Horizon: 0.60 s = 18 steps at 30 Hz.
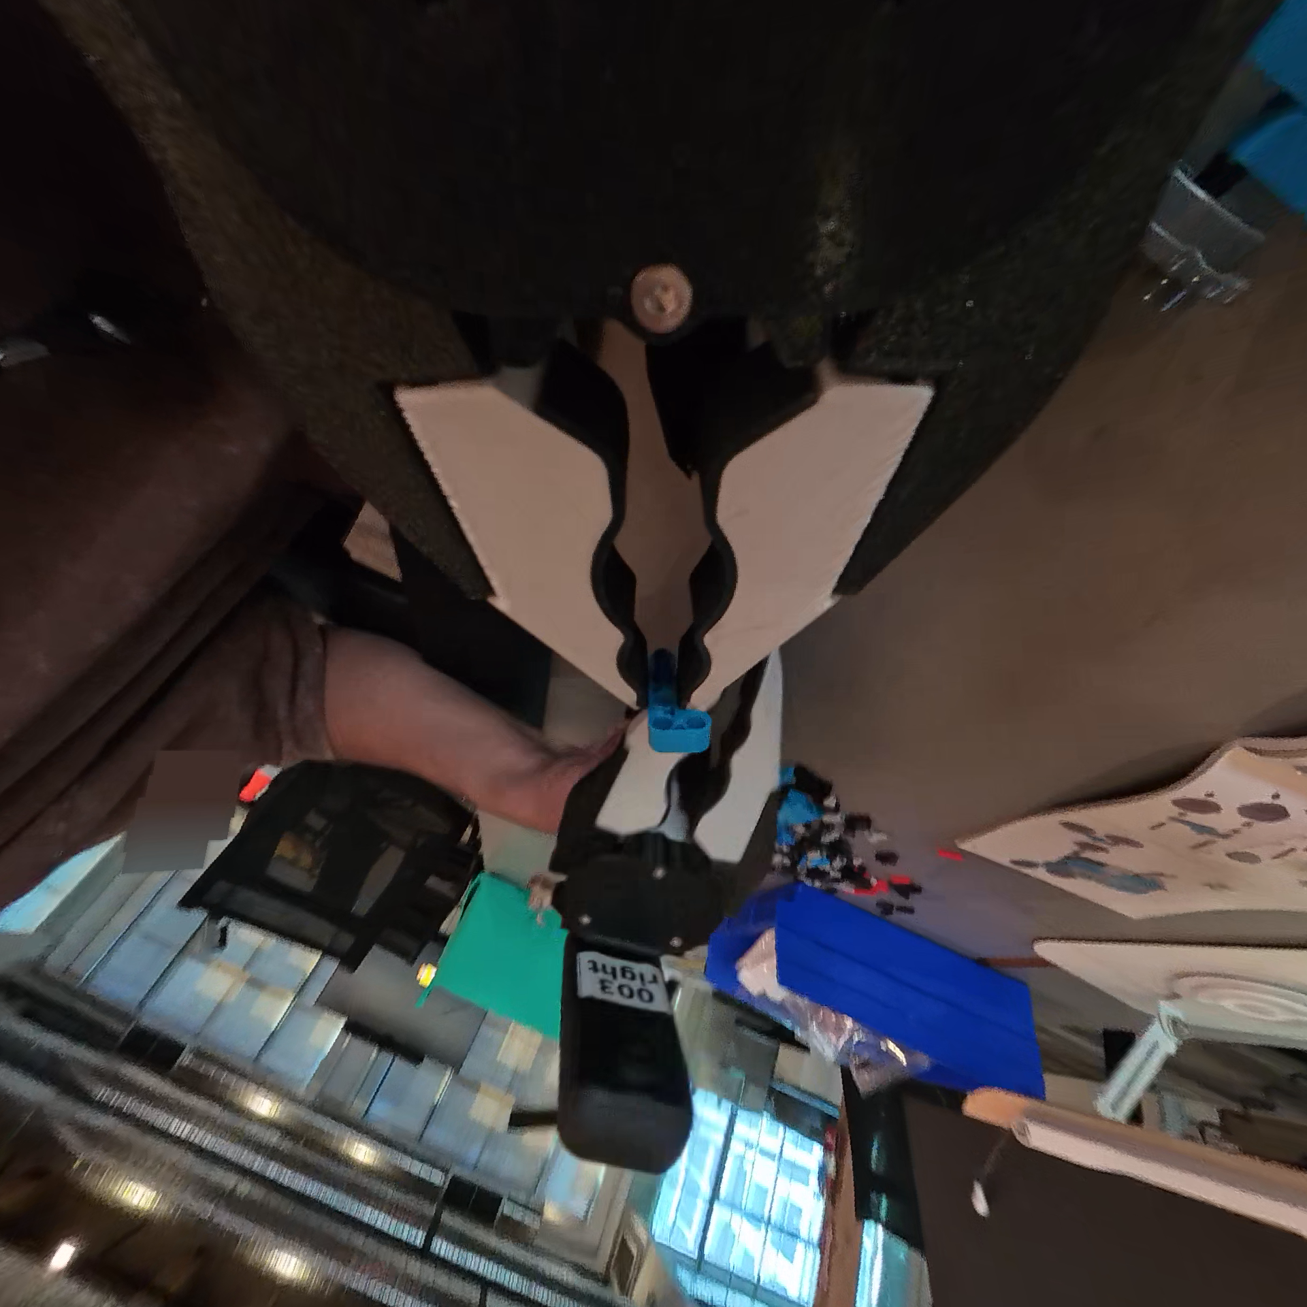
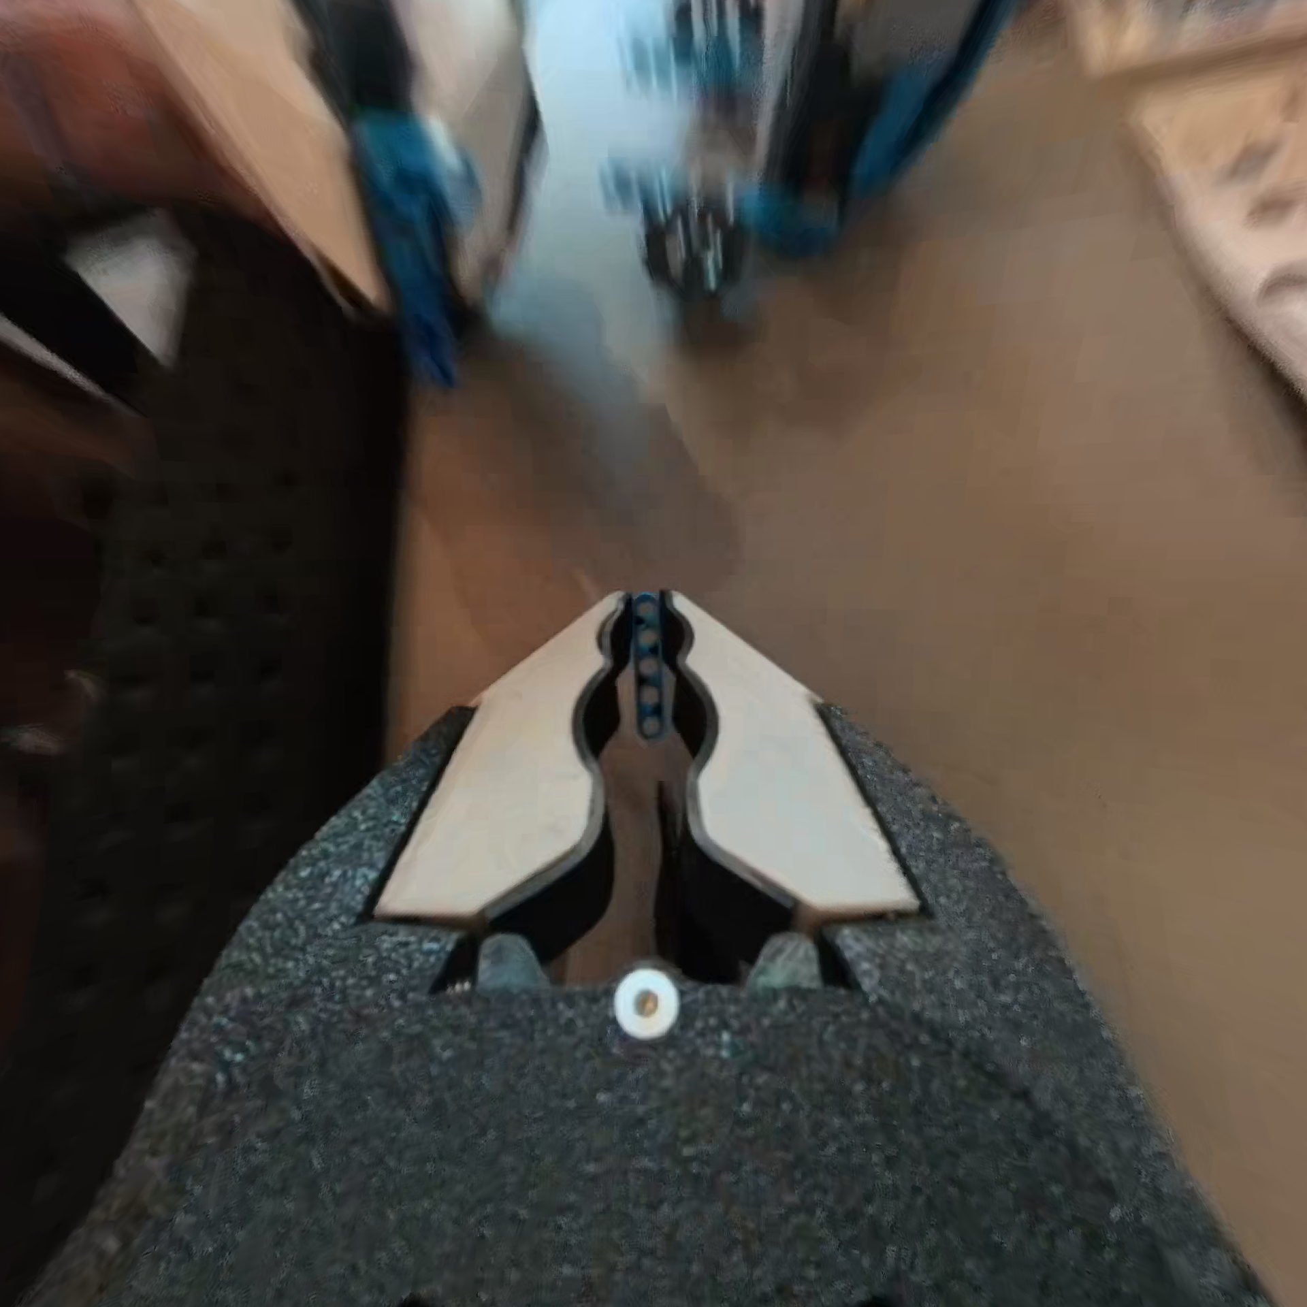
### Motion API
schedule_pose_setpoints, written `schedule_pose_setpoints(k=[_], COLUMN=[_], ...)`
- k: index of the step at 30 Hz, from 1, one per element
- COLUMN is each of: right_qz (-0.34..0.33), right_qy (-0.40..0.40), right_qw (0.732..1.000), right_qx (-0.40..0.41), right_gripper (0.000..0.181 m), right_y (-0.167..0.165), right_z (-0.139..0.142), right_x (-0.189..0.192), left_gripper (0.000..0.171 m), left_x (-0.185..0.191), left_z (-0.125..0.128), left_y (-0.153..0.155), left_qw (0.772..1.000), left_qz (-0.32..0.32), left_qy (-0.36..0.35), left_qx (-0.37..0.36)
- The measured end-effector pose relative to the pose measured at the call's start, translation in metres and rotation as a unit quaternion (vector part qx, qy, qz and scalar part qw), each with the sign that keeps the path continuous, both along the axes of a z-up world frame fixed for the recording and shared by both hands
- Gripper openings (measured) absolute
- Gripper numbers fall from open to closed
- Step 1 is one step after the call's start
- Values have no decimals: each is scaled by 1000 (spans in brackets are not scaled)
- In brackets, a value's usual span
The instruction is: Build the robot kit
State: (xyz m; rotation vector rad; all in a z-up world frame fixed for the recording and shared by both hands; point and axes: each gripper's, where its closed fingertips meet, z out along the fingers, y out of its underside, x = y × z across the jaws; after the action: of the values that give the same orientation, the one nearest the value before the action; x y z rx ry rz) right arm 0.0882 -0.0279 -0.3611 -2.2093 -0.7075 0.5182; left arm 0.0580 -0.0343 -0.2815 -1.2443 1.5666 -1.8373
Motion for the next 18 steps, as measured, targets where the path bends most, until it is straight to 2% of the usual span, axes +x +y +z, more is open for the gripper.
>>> schedule_pose_setpoints(k=[1, 3, 4, 7, 11, 14, 18], right_qz=[-10, -17, -13, -7, 13, 11, 8], right_qy=[71, 226, 281, 321, 357, 347, 373], right_qw=[997, 967, 951, 941, 929, 934, 925], right_qx=[42, 116, 125, 107, 94, 85, 77], right_gripper=[8, 7, 7, 8, 8, 10, 8], right_y=[5, 6, 5, 8, 9, 9, 9], right_z=[30, 91, 107, 104, 109, 103, 103], right_x=[-6, -14, -17, -27, -32, -32, -31], left_gripper=[6, 6, 6, 6, 6, 6, 6], left_x=[-1, -3, -4, -3, 0, 0, 1], left_z=[6, 18, 24, 28, 24, 23, 23], left_y=[2, 7, 8, 7, 6, 8, 9], left_qw=[1000, 998, 996, 992, 993, 993, 994], left_qz=[3, 12, 12, 5, 6, 10, 17], left_qy=[-11, -31, -38, -36, -24, -23, -26], left_qx=[-16, -54, -80, -124, -112, -111, -109])
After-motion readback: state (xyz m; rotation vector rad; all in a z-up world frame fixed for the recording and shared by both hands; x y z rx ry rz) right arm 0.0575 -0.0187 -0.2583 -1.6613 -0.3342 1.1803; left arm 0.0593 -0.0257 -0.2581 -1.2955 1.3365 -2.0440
